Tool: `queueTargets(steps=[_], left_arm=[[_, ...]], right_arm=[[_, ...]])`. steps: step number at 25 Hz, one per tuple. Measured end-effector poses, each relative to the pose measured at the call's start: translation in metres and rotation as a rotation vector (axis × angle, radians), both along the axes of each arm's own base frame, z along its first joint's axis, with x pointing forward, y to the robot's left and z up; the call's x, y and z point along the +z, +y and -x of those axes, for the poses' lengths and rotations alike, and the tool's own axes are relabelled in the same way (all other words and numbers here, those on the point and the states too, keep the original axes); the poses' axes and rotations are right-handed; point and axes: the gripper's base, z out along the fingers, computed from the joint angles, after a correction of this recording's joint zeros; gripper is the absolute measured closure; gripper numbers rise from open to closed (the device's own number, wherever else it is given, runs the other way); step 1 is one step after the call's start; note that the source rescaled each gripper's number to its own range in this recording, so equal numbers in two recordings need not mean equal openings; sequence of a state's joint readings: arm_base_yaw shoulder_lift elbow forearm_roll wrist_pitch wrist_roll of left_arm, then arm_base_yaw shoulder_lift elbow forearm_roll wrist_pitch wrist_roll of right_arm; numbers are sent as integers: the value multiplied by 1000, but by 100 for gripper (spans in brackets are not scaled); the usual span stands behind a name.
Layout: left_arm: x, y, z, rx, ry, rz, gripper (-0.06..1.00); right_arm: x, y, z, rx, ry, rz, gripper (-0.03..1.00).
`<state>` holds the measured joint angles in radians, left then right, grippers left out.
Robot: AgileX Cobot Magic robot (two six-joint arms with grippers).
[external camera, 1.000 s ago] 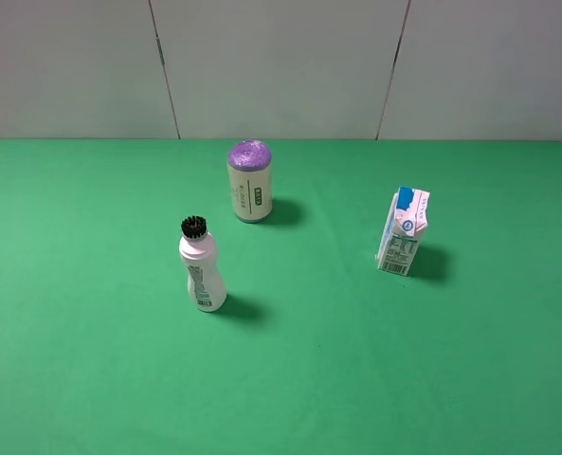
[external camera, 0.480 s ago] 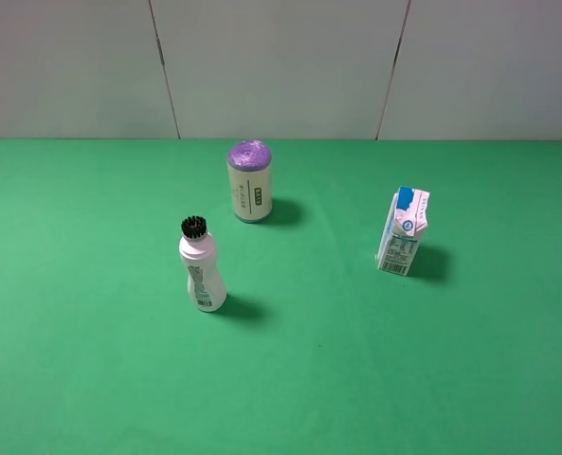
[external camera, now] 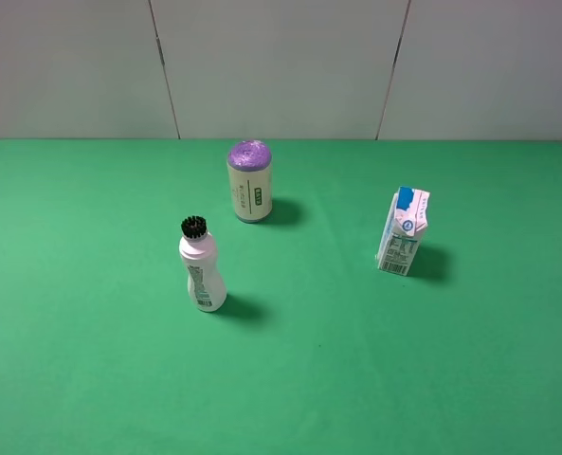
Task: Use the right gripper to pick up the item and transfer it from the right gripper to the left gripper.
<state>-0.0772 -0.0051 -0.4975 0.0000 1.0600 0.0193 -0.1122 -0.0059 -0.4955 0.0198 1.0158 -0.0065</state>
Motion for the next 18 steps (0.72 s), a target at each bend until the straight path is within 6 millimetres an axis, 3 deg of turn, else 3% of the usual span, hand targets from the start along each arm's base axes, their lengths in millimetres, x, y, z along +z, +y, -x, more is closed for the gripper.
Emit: queueTargets(steps=[18], left_arm=[[0,0,0,0,0,0,-3]], right_arm=[[0,0,0,0,0,0,-3]])
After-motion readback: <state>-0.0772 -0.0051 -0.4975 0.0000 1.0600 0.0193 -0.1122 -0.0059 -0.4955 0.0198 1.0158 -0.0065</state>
